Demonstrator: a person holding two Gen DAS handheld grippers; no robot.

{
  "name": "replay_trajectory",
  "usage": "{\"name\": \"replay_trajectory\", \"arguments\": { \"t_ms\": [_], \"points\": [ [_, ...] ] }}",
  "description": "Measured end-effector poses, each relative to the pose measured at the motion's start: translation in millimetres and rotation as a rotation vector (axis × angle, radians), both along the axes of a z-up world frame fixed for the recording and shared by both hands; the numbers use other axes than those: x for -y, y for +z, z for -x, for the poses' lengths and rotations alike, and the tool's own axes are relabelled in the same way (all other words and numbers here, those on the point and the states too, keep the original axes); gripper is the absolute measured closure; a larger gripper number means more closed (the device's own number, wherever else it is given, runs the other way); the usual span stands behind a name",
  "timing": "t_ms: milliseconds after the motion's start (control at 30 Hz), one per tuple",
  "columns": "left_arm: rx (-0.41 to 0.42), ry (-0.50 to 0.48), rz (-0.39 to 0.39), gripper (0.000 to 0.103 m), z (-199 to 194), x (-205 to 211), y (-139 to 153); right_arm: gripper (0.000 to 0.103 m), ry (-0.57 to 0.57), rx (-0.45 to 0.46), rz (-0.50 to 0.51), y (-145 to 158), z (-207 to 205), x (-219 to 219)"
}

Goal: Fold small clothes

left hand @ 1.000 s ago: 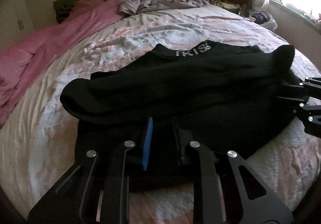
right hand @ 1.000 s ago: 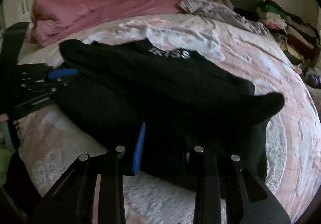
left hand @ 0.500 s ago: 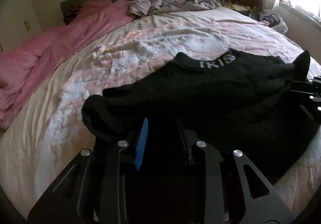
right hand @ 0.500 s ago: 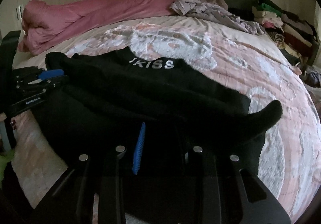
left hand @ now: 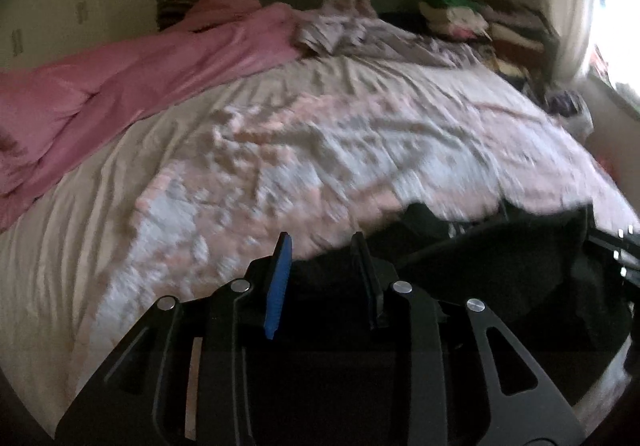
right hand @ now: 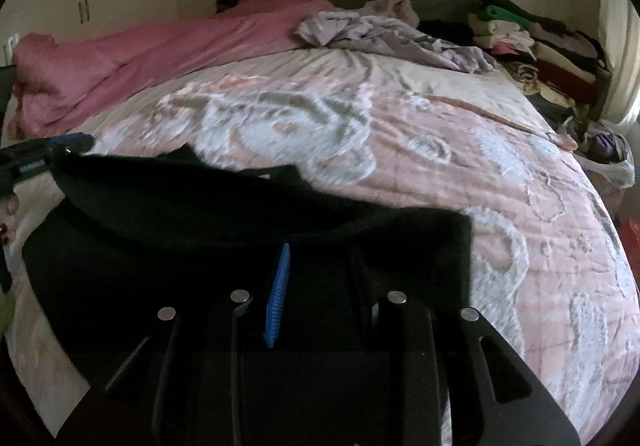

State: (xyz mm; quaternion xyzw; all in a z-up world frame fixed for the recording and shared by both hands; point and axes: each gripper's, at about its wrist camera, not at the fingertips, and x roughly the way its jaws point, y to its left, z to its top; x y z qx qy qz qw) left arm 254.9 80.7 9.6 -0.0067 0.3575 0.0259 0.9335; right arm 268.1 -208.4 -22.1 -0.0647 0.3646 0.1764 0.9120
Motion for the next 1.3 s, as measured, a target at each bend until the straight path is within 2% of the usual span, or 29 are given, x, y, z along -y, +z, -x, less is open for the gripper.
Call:
{"name": "replay_trajectory", "arguments": {
  "t_ms": [133,333,433,567,633,667,767,900,967,1133,1233,1300],
  "points": [
    [0.043,0.039,0.02,0.071,12,-19,18,0.075,-0.04,0.016,0.003,1,-6,9],
    [0.064,0.065,0.042,0.071,44,-41,20,0.072,-0.093,0.05,-0.014,11,-2,24],
    [0.04,0.055,0.031,0.071,57,-44,8,0.07,-0.11,0.068,-0.012,16,4,30],
    [-0.059,0.017,-0.024,0.071,68,-37,-19,0.067,-0.127,0.048,-0.045,14,12,40],
    [-0.076,-0.017,-0.065,0.086,68,-26,-26,0.067,-0.129,0.04,-0.054,12,14,42],
    [-0.077,-0.035,-0.067,0.089,67,-21,-28,0.067,-0.129,0.036,-0.055,12,14,42],
    [-0.112,-0.094,-0.106,0.089,56,-3,-36,0.067,-0.121,0.022,-0.062,9,16,40],
    [-0.14,-0.12,-0.154,0.089,35,12,-44,0.067,-0.117,0.027,-0.064,10,17,40],
    [-0.146,-0.104,-0.162,0.089,18,13,-48,0.067,-0.119,0.03,-0.068,11,17,41],
    [-0.103,-0.01,-0.107,0.089,-13,-6,-35,0.067,-0.144,0.03,-0.07,10,14,49],
    [-0.067,0.069,-0.054,0.085,-14,-28,-24,0.066,-0.164,0.024,-0.067,7,11,53],
    [-0.07,0.085,-0.02,0.083,-8,-37,-21,0.066,-0.174,0.018,-0.063,4,9,56]
  ]
}}
